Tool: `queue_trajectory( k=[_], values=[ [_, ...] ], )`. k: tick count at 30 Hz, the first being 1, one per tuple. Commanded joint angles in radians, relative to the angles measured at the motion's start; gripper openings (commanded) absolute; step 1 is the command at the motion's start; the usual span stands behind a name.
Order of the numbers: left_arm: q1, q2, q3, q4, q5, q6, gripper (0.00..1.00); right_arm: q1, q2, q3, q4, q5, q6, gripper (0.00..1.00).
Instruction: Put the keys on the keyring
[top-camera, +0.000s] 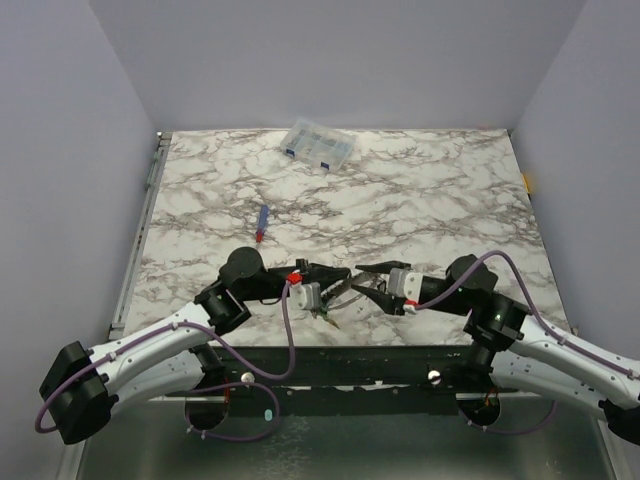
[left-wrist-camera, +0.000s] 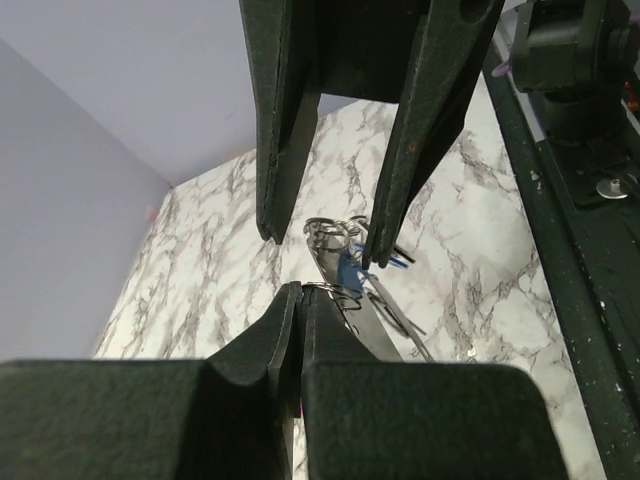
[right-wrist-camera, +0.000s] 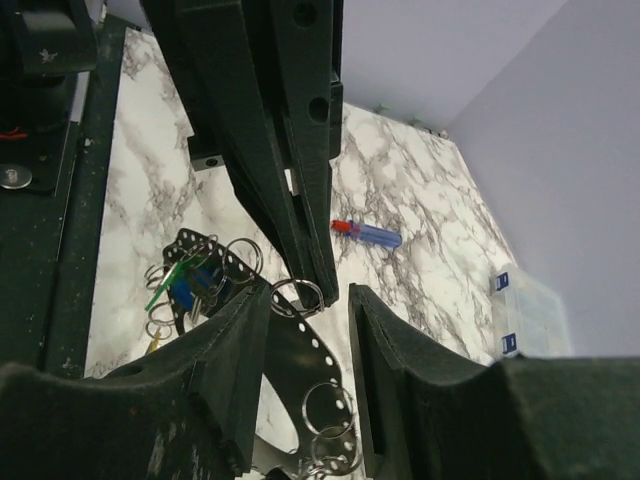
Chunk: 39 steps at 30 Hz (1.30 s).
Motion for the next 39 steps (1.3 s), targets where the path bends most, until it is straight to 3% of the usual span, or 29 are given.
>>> queue_trajectory(
  k=[1,14,24,32,39],
  values=[
    [-0.004,0.006,0.008,0.013,-0.088,0.006,0.00,0.007,0.042,0.103,-0.174,0.065,0.019,0.45],
    [-0.004,0.050,0.045,-0.058,-0.238,0.003,0.00,0.007,0.102,0.165,-0.190,0.183,0.162,0.44],
    [0.001,0.082,0.069,-0.089,-0.338,-0.018,0.00,0.007,0.216,0.136,-0.011,0.343,0.393,0.43],
    [0.002,0.079,0.072,-0.096,-0.358,-0.023,0.00,0.007,0.302,0.129,0.050,0.381,0.412,0.44],
    [0.002,0.071,0.071,-0.096,-0.351,-0.018,0.00,0.007,0.329,0.102,0.077,0.374,0.331,0.44]
  ],
)
